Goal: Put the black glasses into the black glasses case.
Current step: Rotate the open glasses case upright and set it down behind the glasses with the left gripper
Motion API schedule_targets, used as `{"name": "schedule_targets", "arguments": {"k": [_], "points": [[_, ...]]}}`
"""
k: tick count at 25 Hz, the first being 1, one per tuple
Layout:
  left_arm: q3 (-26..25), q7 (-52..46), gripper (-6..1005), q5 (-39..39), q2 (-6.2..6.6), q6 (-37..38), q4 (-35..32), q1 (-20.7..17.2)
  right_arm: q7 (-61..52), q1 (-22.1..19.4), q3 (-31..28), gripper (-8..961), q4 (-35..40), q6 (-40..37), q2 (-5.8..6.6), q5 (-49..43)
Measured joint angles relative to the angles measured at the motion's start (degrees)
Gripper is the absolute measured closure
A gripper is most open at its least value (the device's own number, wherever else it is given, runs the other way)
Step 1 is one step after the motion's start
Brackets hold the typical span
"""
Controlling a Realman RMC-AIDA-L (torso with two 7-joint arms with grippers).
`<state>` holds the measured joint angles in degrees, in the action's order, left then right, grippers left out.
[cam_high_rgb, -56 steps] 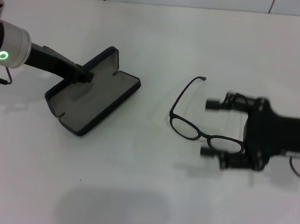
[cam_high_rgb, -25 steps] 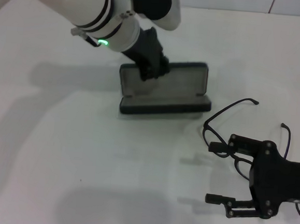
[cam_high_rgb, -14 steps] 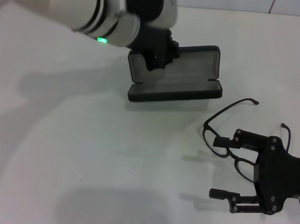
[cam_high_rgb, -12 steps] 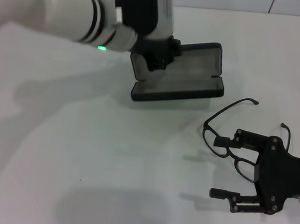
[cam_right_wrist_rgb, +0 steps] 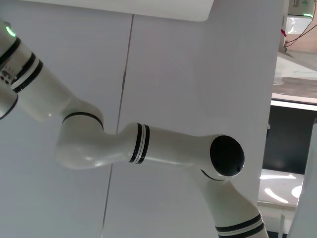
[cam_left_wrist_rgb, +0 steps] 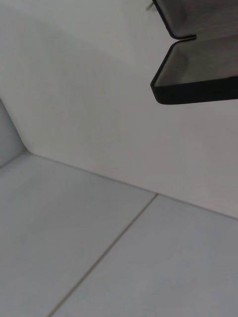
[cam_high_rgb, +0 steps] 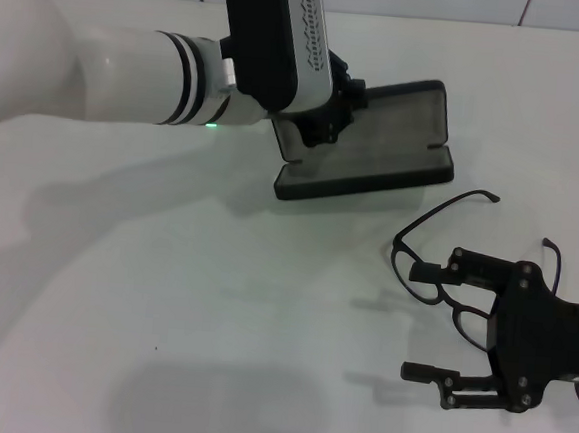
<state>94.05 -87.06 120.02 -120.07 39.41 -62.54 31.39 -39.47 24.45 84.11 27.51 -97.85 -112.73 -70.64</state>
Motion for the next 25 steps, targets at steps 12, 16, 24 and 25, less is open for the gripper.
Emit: {"name": "schedule_targets", "arguments": {"k": [12,16,24,25], "points": [[0.24,2.57,893,-0.69,-0.06,-6.16,1.97,0.83,0.09,0.70,-0.69,171,-0.01,1.34,0.04,-0.19],[0.14,2.36,895,-1.34,-0.10,-6.67,2.60,1.58,0.24,1.12,-0.71,171,-0.08,2.49,0.07,-0.21],[0.90,3.23,893,-1.95,-0.05,-9.93,3.49,2.25,0.27,1.76,-0.71,171,-0.05,2.97,0.35,-0.21],[0.80,3.17,893,-1.96,-0.04,-9.94,3.55,2.55,0.28,1.80,-0.71,171,-0.05,2.97,0.38,-0.21]]}}
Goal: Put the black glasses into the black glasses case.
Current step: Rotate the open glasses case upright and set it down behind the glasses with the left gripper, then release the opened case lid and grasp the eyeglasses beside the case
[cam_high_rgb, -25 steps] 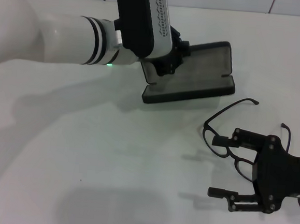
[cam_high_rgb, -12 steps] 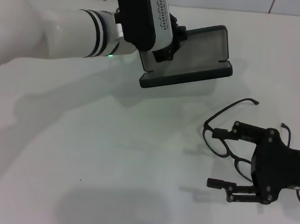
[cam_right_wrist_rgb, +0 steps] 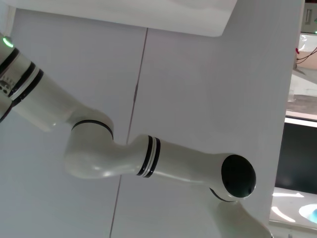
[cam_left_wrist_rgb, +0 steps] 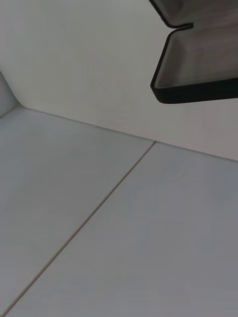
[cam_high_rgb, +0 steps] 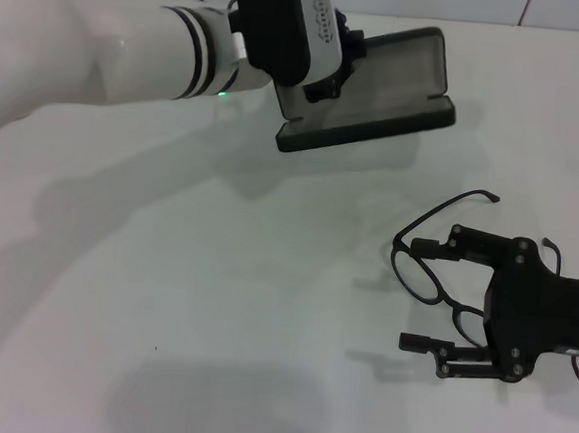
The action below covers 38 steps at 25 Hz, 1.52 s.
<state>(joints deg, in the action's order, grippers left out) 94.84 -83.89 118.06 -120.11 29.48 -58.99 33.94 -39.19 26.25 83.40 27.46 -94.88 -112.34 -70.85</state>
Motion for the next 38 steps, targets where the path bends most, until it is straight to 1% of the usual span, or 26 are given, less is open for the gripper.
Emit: {"name": "schedule_targets", "arguments": {"k": [5,10,13,18,21,23,28,31,33,34,35,36,38], "points": [[-0.45,-0.29,891,-0.10,0.13,0.28,0.71,1.59,-0.01,0.48,0.00,171,-0.40,0.02,0.13,0.00],[-0.25,-0.39,890,0.26,0.19,1.39,0.87,1.81,0.00,0.42,0.00,171,-0.57,0.09,0.20,0.01],[-0.17,-1.30,846,0.51,0.21,2.08,0.88,1.86,0.00,0.25,0.00,171,-0.58,0.09,0.22,0.01],[-1.13,-4.80,772,2.74,0.37,8.20,0.07,2.77,-0.07,0.04,0.00,170,-0.57,0.05,0.16,0.01],[-2.79,-8.29,636,5.87,0.34,11.72,0.01,3.87,-0.08,0.01,0.00,170,-0.58,-0.05,0.04,0.01],[-4.24,-10.36,546,6.66,0.35,13.52,0.20,4.73,-0.09,0.01,0.00,170,-0.58,-0.07,-0.11,0.01],[-9.13,-15.47,345,5.04,0.33,16.22,1.58,6.95,-0.10,0.12,0.00,170,-0.57,-0.12,-0.39,0.03],[-14.84,-19.33,314,2.37,0.42,19.74,3.25,8.66,-0.39,-0.07,-1.17,170,-0.57,-0.27,-0.59,0.36],[-20.32,-19.76,293,-2.47,0.42,22.71,4.52,8.83,-1.22,-0.55,-3.65,170,-0.58,-0.24,-1.02,0.49],[-22.95,-19.04,283,-6.28,0.42,24.02,5.33,8.42,-1.22,-0.55,-3.65,170,-0.58,-0.24,-1.02,0.49],[-24.66,-18.27,283,-8.73,0.43,24.88,6.04,8.03,-2.35,-0.88,-5.51,170,-0.49,0.01,-1.40,0.49],[-26.90,-16.57,284,-13.02,0.46,26.12,7.47,7.25,-8.13,-1.33,-8.69,170,1.89,1.68,-1.78,-0.46],[-29.86,-12.62,285,-19.82,0.57,28.05,11.06,5.94,-16.40,-1.46,-9.60,170,6.64,4.10,-1.28,-3.04]]}}
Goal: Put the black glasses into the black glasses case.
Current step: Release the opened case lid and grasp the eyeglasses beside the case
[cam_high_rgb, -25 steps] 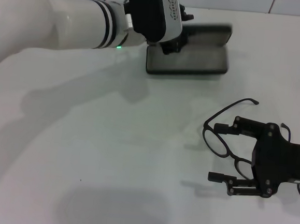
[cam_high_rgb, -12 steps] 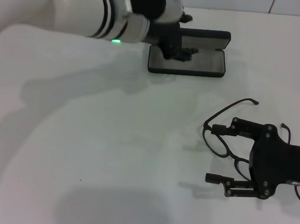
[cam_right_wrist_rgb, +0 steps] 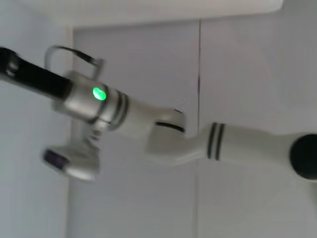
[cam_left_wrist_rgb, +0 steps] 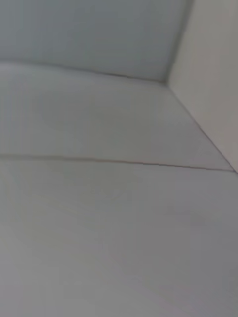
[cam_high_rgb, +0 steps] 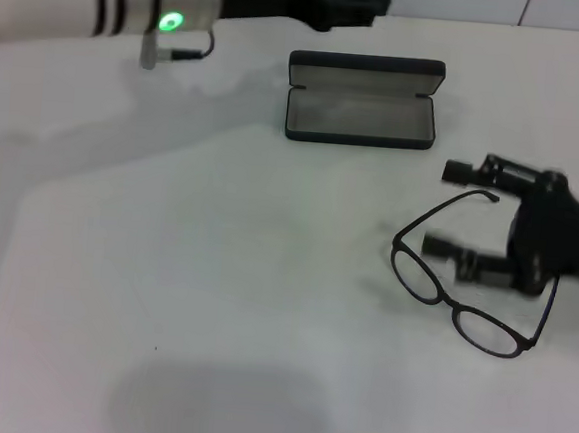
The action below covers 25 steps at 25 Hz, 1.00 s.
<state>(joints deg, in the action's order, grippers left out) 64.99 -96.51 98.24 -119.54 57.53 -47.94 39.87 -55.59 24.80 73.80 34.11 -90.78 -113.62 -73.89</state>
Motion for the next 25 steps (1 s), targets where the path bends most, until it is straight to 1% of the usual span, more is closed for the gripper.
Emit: {"name": "schedule_targets", "arguments": {"k": [1,3,5,7,8,11,13,17,21,25], "points": [[-0.75,1.87,285,-2.31,0.06,0.84,1.73,-0.60,-6.95,0.08,-0.18,170,4.57,1.77,0.63,-2.39],[-1.68,4.80,286,-6.21,0.09,2.44,4.71,-2.15,-18.23,0.45,-0.25,170,12.54,3.72,1.39,-7.90],[-1.86,6.34,287,-9.01,-0.05,3.14,6.82,-4.00,-30.33,1.32,-0.38,174,20.93,4.86,1.55,-15.57],[-1.88,7.81,288,-11.80,-0.23,3.61,8.40,-5.63,-39.66,2.21,-0.60,182,27.79,4.84,1.08,-22.84],[-1.87,8.34,288,-12.83,-0.26,3.80,8.86,-6.13,-43.08,2.50,-0.61,203,30.51,4.58,0.67,-26.24],[-1.77,11.66,289,-18.39,-0.30,5.89,10.62,-9.24,-51.90,3.50,-0.64,267,36.95,4.05,-0.62,-35.89],[-1.84,14.40,290,-21.13,-0.29,6.89,11.76,-10.67,-56.25,4.04,-0.65,309,39.64,4.01,-1.37,-41.17],[-1.94,17.96,293,-24.22,-0.23,7.33,13.21,-12.56,-60.51,5.02,-0.17,306,40.87,3.97,-1.66,-45.72],[-1.99,19.55,297,-24.56,0.01,7.23,14.56,-12.76,-67.20,7.17,2.28,306,41.89,3.87,-1.78,-50.96],[-1.80,22.19,297,-24.61,-0.14,7.07,15.69,-12.12,-72.30,9.32,7.30,307,42.39,4.25,-1.88,-55.42]]}}
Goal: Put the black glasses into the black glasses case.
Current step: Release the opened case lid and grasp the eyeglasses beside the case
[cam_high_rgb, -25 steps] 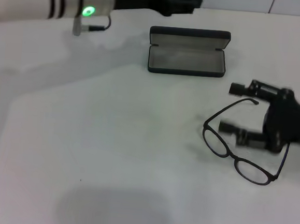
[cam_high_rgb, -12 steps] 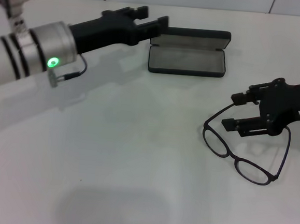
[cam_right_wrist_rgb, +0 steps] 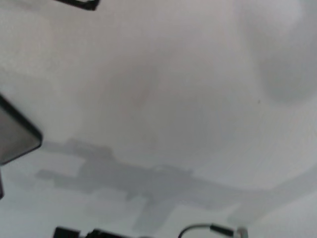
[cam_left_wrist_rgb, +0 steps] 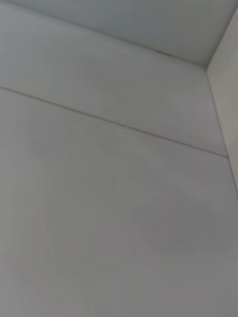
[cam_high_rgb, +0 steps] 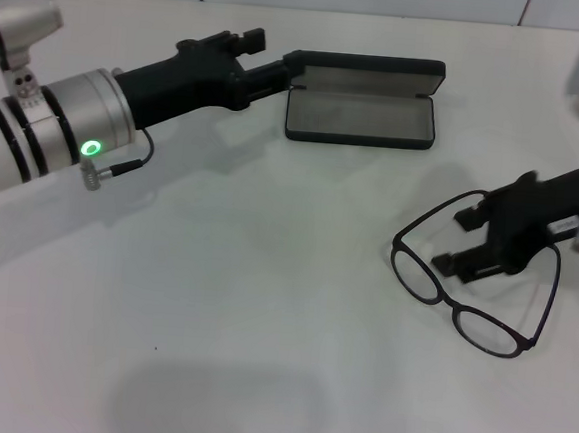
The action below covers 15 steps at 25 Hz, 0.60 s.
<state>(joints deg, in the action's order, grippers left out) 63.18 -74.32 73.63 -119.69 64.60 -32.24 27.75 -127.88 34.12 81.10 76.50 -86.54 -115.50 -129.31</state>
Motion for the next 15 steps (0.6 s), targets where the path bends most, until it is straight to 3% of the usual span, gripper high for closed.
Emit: {"name": "schedule_targets", "arguments": {"k": [15], "points": [[-0.15,1.12,298,0.33,0.31,-0.16,1.83,1.52,-8.59,3.42,14.82,312,-1.80,5.25,-0.46,-6.69]]}}
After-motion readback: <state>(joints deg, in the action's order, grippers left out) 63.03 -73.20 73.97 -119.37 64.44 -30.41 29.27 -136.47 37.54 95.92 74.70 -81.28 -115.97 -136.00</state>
